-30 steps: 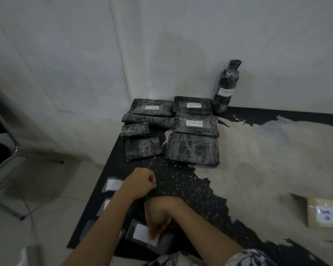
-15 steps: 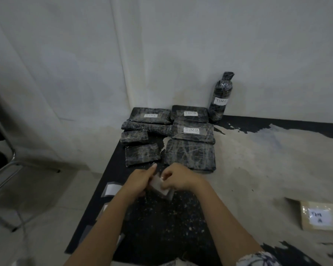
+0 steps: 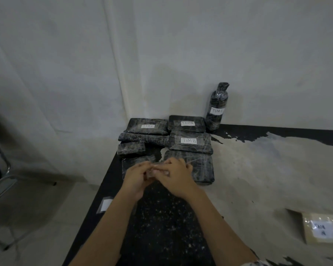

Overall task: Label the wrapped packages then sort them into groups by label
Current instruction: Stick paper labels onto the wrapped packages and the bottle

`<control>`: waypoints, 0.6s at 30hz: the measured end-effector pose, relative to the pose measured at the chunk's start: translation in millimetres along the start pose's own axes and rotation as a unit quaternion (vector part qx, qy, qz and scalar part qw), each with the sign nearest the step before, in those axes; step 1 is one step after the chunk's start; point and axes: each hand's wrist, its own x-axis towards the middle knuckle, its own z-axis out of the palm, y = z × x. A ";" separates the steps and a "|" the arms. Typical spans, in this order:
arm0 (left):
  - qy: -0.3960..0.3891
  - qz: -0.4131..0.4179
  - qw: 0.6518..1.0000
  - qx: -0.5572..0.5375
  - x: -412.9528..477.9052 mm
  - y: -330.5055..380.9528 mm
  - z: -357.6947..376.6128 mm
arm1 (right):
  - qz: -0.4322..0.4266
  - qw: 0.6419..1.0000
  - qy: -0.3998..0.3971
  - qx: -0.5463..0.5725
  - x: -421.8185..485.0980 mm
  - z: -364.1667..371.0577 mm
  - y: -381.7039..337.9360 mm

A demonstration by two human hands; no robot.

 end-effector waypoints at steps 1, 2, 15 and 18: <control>0.007 -0.003 1.000 -0.016 2.0 0.8 -0.2 | 0.034 0.999 0.023 0.029 3.1 0.3 2.3; 0.009 -0.006 0.999 -0.030 3.6 1.3 0.3 | 0.065 0.996 0.042 0.042 6.1 0.6 4.3; -0.059 -0.029 0.989 0.131 3.6 2.1 -2.9 | 0.205 0.876 0.091 0.427 12.8 -7.4 17.0; -0.073 -0.012 0.978 0.197 4.9 1.8 2.5 | 0.171 0.917 0.023 0.360 13.7 -14.1 17.2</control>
